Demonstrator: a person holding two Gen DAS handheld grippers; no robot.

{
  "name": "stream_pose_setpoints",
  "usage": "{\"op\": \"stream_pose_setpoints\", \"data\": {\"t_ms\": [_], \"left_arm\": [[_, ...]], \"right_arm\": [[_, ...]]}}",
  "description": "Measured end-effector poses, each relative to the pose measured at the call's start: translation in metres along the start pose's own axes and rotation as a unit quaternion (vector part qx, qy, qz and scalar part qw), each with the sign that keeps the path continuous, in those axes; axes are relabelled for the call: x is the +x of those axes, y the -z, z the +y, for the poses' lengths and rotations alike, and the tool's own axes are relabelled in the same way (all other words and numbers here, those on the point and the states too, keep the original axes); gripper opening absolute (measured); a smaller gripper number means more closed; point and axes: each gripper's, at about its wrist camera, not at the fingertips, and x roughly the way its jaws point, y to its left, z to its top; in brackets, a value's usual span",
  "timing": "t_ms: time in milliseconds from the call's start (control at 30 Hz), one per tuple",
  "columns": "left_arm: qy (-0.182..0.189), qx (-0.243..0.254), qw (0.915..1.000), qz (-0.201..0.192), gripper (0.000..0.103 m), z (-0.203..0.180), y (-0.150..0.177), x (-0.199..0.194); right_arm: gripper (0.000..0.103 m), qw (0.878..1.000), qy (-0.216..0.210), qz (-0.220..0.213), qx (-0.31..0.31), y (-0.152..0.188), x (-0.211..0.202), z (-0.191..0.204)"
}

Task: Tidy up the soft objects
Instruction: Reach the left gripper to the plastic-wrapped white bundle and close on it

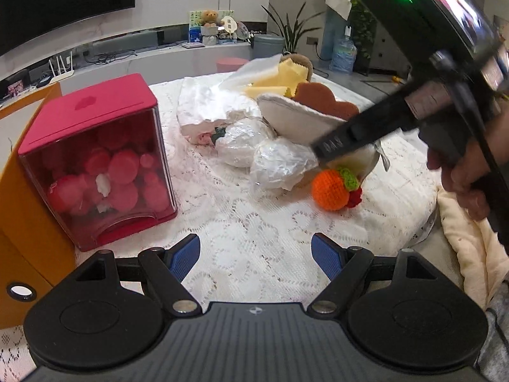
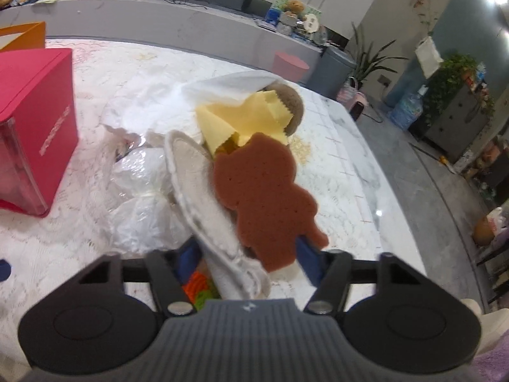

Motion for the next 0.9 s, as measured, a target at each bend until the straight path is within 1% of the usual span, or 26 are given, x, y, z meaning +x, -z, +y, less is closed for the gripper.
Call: {"op": "stream_pose_setpoints", "data": {"t_ms": [33,67,100,133,167,200,300,367,400,467,533,600,667,700,767,867,900], "left_arm": [[-0.001,-0.002,1.0,-0.004,0.093,0.001,0.0,0.0],[-0.002,-0.003,1.0,-0.007,0.093,0.002,0.001,-0.001],[-0.006,-0.001,0.9999,-0.009,0.093,0.003,0.002,-0.001],[-0.01,0.001,0.9999,-0.01,0.093,0.004,0.002,0.0],[-0.014,0.001,0.9998,-0.013,0.093,0.005,0.003,-0.001],[-0.018,0.0,0.9997,-0.017,0.093,0.006,0.004,-0.002],[-0.016,-0.003,0.9996,-0.025,0.093,0.007,0.005,-0.002],[-0.006,-0.01,0.9995,-0.031,0.093,0.008,0.004,-0.002],[0.004,-0.014,0.9993,-0.033,0.093,0.008,0.002,-0.001],[0.019,-0.023,0.9988,-0.039,0.093,0.006,-0.003,0.0],[0.023,-0.043,0.9976,-0.048,0.093,0.003,-0.013,0.003],[0.025,-0.06,0.9961,-0.06,0.093,-0.001,-0.024,0.007],[0.031,-0.071,0.9944,-0.071,0.094,-0.004,-0.034,0.013],[0.027,-0.074,0.9944,-0.071,0.094,-0.006,-0.041,0.018],[0.013,-0.082,0.9943,-0.067,0.094,-0.01,-0.052,0.033],[0.003,-0.09,0.995,-0.044,0.094,-0.012,-0.064,0.059],[-0.005,-0.092,0.9951,-0.036,0.094,-0.013,-0.069,0.068]], "right_arm": [[0.045,1.0,-0.014,0.0,0.0,0.001,0.002,0.0],[0.022,0.999,-0.031,0.01,0.005,0.002,0.006,-0.003],[0.014,0.998,-0.049,0.031,0.017,0.002,0.013,-0.006],[0.014,0.997,-0.056,0.048,0.035,0.002,0.016,-0.011],[0.011,0.996,-0.057,0.049,0.049,0.004,0.015,-0.014],[0.01,0.996,-0.063,0.041,0.057,0.007,0.008,-0.018],[0.007,0.99,-0.107,0.002,0.094,0.014,-0.016,-0.031],[0.006,0.982,-0.144,-0.029,0.12,0.017,-0.03,-0.039],[0.006,0.98,-0.148,-0.042,0.127,0.018,-0.036,-0.042],[0.006,0.977,-0.139,-0.071,0.143,0.019,-0.05,-0.048],[0.006,0.972,-0.14,-0.094,0.164,0.021,-0.057,-0.056],[0.006,0.968,-0.143,-0.105,0.176,0.022,-0.06,-0.063],[0.006,0.967,-0.129,-0.111,0.188,0.024,-0.062,-0.069],[0.006,0.966,-0.12,-0.118,0.195,0.024,-0.063,-0.071],[0.006,0.962,-0.118,-0.136,0.205,0.026,-0.07,-0.078],[0.006,0.956,-0.116,-0.151,0.224,0.031,-0.077,-0.088],[0.006,0.955,-0.115,-0.151,0.229,0.033,-0.077,-0.091]]}}
